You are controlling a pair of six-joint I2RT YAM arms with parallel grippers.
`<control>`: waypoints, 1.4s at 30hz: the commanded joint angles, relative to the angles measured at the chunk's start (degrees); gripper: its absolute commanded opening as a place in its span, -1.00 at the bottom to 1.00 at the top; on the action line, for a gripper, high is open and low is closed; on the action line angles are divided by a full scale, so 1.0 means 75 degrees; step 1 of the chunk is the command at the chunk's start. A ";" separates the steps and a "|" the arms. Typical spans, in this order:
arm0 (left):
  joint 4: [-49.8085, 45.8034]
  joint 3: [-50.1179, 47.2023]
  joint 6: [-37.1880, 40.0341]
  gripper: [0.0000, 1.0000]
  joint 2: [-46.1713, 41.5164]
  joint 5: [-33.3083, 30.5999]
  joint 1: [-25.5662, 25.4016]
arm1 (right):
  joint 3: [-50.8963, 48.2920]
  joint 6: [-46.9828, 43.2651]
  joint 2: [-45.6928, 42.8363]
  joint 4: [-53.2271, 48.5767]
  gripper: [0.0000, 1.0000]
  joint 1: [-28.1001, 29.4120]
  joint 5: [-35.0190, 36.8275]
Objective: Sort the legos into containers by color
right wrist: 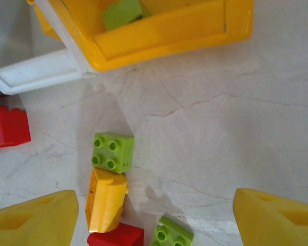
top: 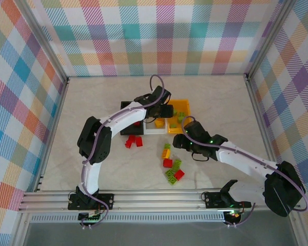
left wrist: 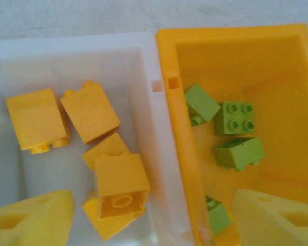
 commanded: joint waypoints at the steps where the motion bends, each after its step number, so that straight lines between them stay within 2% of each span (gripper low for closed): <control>1: -0.0016 0.0043 -0.0204 0.72 -0.0961 0.0403 0.0005 | -0.0091 0.0133 0.0146 0.0152 0.59 0.0220 -0.0238; 5: 0.0480 -0.1040 -0.0351 0.86 -0.2411 0.0544 -0.0270 | 0.0195 0.0144 0.0812 0.0447 0.58 0.0649 -0.0294; 6: 0.0613 -0.1497 -0.0427 1.00 -0.2852 0.0531 -0.0353 | 0.0295 0.0156 0.0998 0.0478 0.57 0.0758 -0.0274; 13: 0.0832 -0.4754 -0.1105 1.00 -0.5639 -0.0364 -0.0780 | 0.0760 0.0689 0.2350 0.0839 0.53 0.1295 -0.0226; 19: 0.0492 -0.6801 -0.1870 1.00 -0.7506 -0.1099 -0.0781 | 0.1058 0.0910 0.3082 0.0902 0.30 0.1460 -0.0315; 25: 0.0130 -0.7718 -0.2184 1.00 -0.8251 -0.1386 -0.0781 | 0.1026 0.0893 0.3130 0.0987 -0.14 0.1497 -0.0363; 28: 0.0080 -0.7940 -0.2218 1.00 -0.8516 -0.1505 -0.0781 | 0.0980 0.0773 0.3011 0.1094 -0.29 0.1498 -0.0356; 32: -0.0084 -0.7970 -0.2144 1.00 -0.8840 -0.1690 -0.0780 | 0.0940 0.0561 0.2589 0.1087 -0.40 0.1500 -0.0256; 38: -0.0114 -0.8120 -0.2056 1.00 -0.9082 -0.1689 -0.0788 | 0.1221 -0.0049 0.1595 0.0857 -0.43 0.1447 -0.0134; 42: 0.0017 -0.8302 -0.2143 1.00 -0.9066 -0.1488 -0.0778 | 0.2089 -0.0518 0.1872 0.0650 -0.43 0.0915 -0.0290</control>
